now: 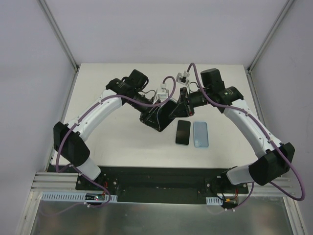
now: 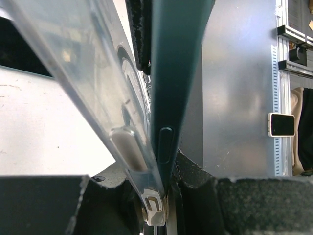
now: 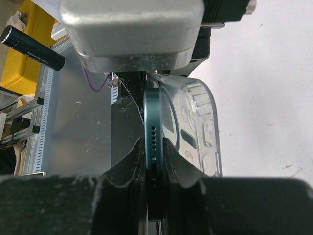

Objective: Take the phone out of the phone case
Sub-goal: Remove the phone case from the phone.

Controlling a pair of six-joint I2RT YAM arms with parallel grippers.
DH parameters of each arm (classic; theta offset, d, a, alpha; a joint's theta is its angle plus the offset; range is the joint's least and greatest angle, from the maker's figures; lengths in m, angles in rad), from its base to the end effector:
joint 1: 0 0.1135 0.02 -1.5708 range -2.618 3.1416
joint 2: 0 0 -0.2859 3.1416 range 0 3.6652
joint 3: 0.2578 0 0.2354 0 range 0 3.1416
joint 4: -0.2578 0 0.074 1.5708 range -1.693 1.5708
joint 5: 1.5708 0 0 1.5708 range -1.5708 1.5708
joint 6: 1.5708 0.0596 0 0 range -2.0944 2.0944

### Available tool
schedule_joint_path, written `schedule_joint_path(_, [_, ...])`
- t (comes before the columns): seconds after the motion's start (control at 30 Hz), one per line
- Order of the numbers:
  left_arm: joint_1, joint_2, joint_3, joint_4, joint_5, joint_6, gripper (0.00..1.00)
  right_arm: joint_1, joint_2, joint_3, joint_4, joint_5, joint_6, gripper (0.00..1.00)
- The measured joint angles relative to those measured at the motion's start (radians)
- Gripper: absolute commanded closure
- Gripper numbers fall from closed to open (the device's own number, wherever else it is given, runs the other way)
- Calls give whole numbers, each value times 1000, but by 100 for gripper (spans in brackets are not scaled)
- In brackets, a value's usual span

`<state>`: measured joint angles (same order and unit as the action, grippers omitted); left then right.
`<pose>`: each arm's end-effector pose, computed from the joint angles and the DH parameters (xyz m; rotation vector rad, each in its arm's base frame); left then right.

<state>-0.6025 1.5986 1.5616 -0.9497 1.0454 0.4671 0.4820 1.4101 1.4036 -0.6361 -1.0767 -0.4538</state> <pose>0.2303 -0.2210 0.3642 1.5145 1.7751 -1.3684 0.2274 0.1782 0.3930 -1.4087 1.4870 1.1857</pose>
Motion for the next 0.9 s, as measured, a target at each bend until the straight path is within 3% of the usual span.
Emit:
schedule_joint_path(0.17, [12, 19, 0, 21, 25, -29, 48, -5, -2, -7, -10, 17, -2, 100])
schedule_joint_path(0.33, [38, 14, 3, 52, 75, -48, 25, -5, -2, -19, -35, 79, -18, 100])
schedule_joint_path(0.57, [75, -2, 3, 68, 99, -83, 23, -5, 0, -24, -68, 95, -54, 100])
schedule_joint_path(0.9, [145, 6, 130, 150, 87, -313, 22, 63, 0, 5, -234, 135, -228, 100])
